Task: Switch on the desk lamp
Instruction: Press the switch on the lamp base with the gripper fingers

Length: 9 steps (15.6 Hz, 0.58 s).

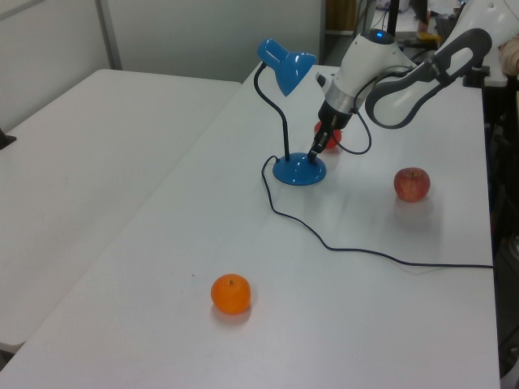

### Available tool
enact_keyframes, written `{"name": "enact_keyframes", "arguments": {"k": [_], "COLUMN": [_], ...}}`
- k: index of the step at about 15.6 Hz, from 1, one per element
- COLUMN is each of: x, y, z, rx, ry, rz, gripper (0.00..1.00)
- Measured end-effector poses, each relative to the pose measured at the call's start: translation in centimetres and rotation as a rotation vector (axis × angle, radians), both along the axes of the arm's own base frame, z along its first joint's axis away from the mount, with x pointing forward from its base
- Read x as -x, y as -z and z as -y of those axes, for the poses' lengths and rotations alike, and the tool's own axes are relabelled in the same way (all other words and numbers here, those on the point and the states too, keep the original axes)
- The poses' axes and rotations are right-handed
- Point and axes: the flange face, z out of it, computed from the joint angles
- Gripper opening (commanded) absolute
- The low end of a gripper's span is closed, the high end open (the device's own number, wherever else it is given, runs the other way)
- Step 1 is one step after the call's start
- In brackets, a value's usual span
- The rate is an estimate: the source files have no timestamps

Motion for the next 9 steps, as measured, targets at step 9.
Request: {"name": "enact_keyframes", "arguments": {"k": [9], "x": [-0.33], "y": [0.24], "z": [0.0], "rx": [0.0], "ry": [0.0], "rz": [-0.001], "gripper": [0.0]}}
